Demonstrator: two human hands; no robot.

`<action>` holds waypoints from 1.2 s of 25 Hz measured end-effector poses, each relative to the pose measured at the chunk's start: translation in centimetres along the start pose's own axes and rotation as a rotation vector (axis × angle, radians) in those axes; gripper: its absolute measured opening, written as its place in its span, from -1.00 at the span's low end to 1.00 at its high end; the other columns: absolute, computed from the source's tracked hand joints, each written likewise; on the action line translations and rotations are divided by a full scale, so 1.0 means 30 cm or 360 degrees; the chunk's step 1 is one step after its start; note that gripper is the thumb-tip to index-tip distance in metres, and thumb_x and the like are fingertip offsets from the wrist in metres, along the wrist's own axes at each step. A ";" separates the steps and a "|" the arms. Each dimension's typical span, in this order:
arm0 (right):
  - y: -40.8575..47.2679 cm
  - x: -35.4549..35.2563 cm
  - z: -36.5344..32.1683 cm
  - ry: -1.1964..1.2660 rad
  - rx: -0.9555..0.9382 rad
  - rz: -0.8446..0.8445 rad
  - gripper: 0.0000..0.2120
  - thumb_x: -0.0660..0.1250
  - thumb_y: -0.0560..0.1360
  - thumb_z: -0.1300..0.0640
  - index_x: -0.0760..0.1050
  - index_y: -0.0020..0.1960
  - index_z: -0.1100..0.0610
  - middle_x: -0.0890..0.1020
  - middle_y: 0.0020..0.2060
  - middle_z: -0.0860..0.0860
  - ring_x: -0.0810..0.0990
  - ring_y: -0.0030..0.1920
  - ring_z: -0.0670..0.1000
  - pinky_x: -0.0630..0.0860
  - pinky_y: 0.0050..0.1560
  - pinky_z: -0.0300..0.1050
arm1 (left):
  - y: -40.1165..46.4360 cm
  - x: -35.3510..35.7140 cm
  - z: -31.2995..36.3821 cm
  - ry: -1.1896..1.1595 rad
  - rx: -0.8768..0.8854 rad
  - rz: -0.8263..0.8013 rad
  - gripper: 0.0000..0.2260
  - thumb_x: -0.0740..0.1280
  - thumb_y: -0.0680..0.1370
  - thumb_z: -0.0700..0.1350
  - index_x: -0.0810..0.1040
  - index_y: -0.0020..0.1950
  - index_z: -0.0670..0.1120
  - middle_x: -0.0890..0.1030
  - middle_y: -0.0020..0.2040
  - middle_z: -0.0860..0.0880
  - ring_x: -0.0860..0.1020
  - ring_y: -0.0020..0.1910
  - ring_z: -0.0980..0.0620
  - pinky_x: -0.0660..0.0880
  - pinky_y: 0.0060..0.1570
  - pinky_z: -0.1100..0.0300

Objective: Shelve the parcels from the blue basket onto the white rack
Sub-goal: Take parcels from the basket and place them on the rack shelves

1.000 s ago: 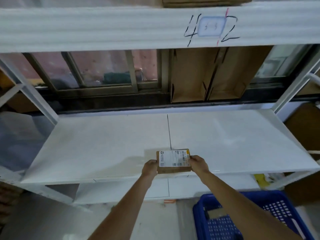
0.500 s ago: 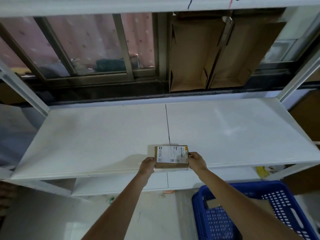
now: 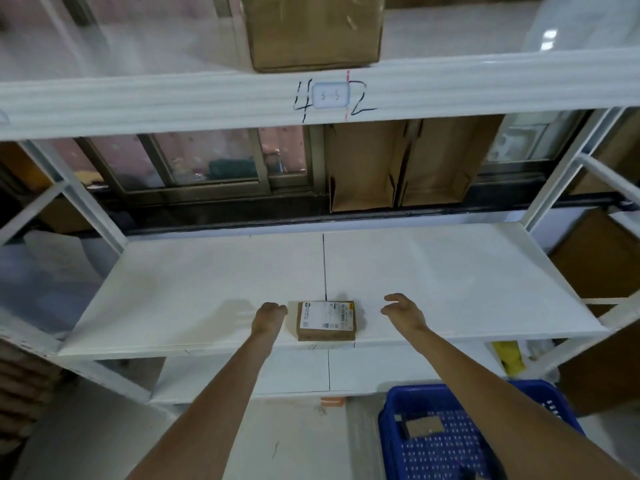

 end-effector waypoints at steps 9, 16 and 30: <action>-0.290 -0.329 -0.028 0.0010 -0.0178 0.0146 -0.68 0.34 0.50 0.19 0.49 0.26 0.12 0.65 0.13 0.08 0.53 0.20 0.10 0.41 0.29 -0.06 | -0.413 0.122 0.232 -0.0017 0.0357 -0.0303 -0.90 0.30 0.54 -0.19 0.51 0.04 -0.10 0.50 -0.01 -0.12 0.46 -0.05 -0.07 0.40 -0.03 0.11; -0.612 -0.528 0.203 -0.0006 -0.0183 0.0206 -0.69 0.35 0.51 0.17 0.49 0.24 0.10 0.60 0.16 0.12 0.53 0.13 0.10 0.45 0.18 -0.10 | -0.723 0.264 0.103 0.0009 0.0427 -0.0421 -0.96 0.29 0.53 -0.21 0.52 -0.08 -0.10 0.52 -0.13 -0.05 0.49 -0.10 -0.03 0.42 -0.17 0.20; -0.598 -1.095 0.769 -0.0350 0.0046 0.0080 -0.61 0.34 0.53 0.09 0.44 0.34 0.10 0.48 0.33 0.12 0.45 0.31 0.18 0.36 0.38 0.09 | -0.991 1.006 0.002 0.0254 0.0270 -0.0653 -0.82 0.28 0.54 -0.13 0.48 0.14 -0.08 0.52 0.07 -0.07 0.50 0.04 -0.01 0.44 0.00 0.17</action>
Point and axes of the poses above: each hand's wrist, its own y-axis towards the middle knuckle, its own x-axis out of the palm, z = x × y, the point moved 6 cm from there along y, towards the middle knuckle
